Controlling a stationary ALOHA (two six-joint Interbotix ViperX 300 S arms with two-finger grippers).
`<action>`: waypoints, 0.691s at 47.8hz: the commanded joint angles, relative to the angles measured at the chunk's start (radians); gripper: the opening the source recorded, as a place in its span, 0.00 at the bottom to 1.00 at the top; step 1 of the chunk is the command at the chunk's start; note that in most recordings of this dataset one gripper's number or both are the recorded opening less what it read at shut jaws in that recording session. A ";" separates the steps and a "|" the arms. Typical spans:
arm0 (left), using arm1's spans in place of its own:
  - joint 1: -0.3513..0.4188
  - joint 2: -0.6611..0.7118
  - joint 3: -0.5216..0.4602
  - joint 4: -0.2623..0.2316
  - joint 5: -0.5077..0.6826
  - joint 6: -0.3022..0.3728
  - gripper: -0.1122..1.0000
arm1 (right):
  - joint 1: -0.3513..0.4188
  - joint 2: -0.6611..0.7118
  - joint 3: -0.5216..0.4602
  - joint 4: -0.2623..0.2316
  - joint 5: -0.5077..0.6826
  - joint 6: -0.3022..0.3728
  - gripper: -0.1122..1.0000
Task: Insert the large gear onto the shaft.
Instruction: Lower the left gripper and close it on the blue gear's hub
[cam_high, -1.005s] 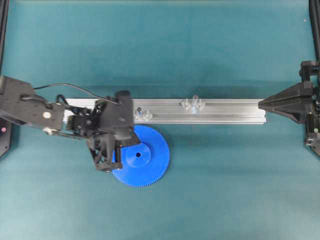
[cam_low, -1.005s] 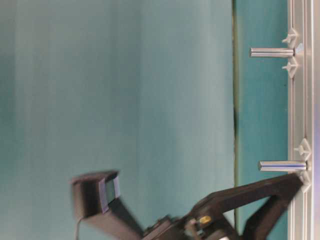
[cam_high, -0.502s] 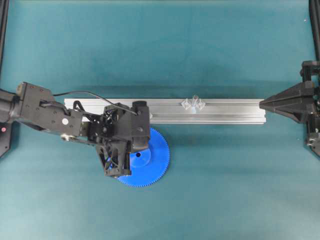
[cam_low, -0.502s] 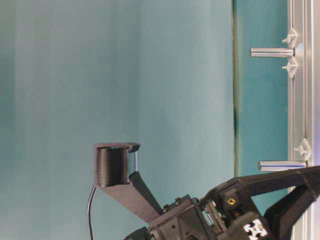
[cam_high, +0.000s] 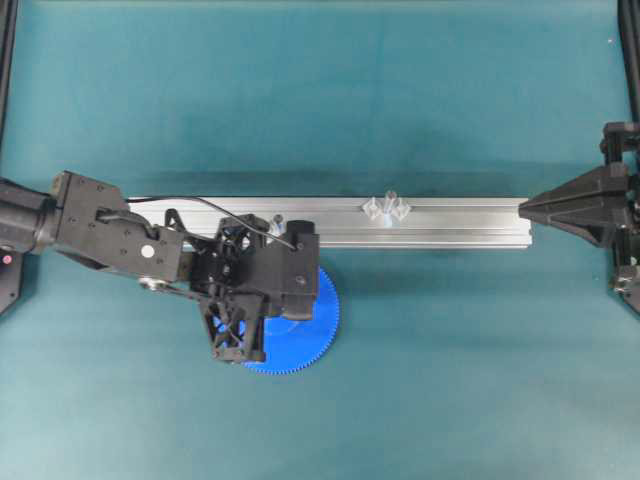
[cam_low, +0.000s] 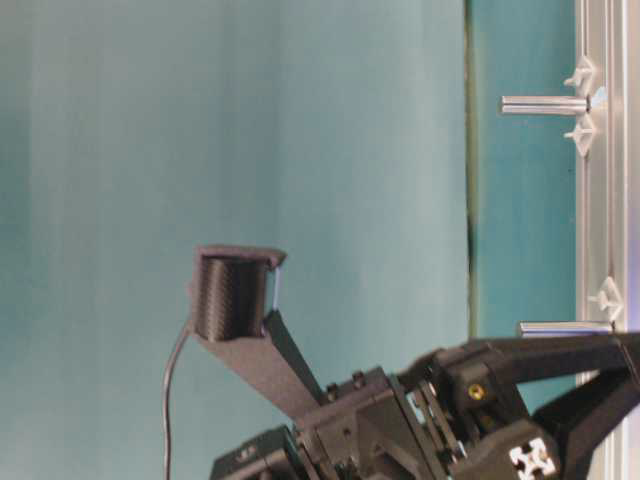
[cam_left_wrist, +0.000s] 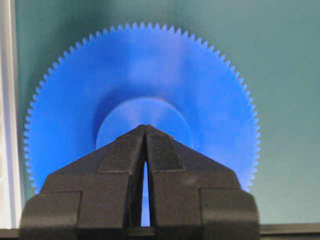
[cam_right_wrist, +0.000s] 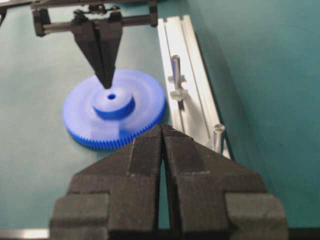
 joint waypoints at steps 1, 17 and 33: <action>-0.008 -0.005 -0.029 0.002 0.025 0.002 0.11 | -0.002 0.006 -0.009 0.002 -0.009 0.009 0.16; -0.009 0.020 -0.071 0.003 0.110 0.028 0.11 | -0.002 0.005 -0.002 0.002 -0.032 0.009 0.16; -0.012 0.029 -0.104 0.002 0.199 0.061 0.11 | -0.002 0.005 0.000 0.002 -0.032 0.009 0.16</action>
